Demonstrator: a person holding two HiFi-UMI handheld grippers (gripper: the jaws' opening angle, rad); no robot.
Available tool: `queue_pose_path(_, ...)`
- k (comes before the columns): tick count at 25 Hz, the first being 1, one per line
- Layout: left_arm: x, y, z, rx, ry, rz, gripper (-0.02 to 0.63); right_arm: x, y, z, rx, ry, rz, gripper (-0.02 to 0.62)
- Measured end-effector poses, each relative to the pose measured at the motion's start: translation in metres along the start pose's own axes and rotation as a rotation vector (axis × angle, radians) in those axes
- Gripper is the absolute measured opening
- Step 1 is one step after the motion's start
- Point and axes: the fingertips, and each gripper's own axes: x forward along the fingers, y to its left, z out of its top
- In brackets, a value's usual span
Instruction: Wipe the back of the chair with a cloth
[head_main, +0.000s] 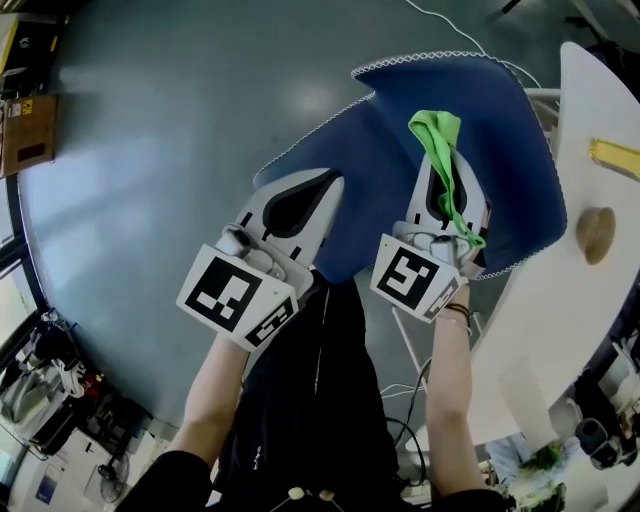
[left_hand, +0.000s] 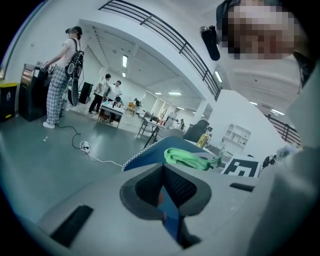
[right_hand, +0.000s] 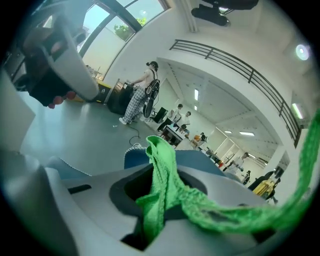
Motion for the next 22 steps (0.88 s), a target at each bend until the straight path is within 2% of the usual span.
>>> queue_pose_path(6,0.009,-0.017,0.002,0.007,0.013,-0.031,0.002,-0.022,-0.054,0.008,0.037,-0.034,-0.099,0.044)
queue_pose_path(12,0.012,-0.023,0.004,0.010,0.018,-0.055,0.002,-0.042,-0.101,0.003,0.079,-0.002,-0.206,0.046)
queue_pose_path(22,0.017,-0.031,-0.006,-0.008,0.034,-0.066,0.002,-0.063,-0.162,-0.042,0.211,0.074,-0.398,0.046)
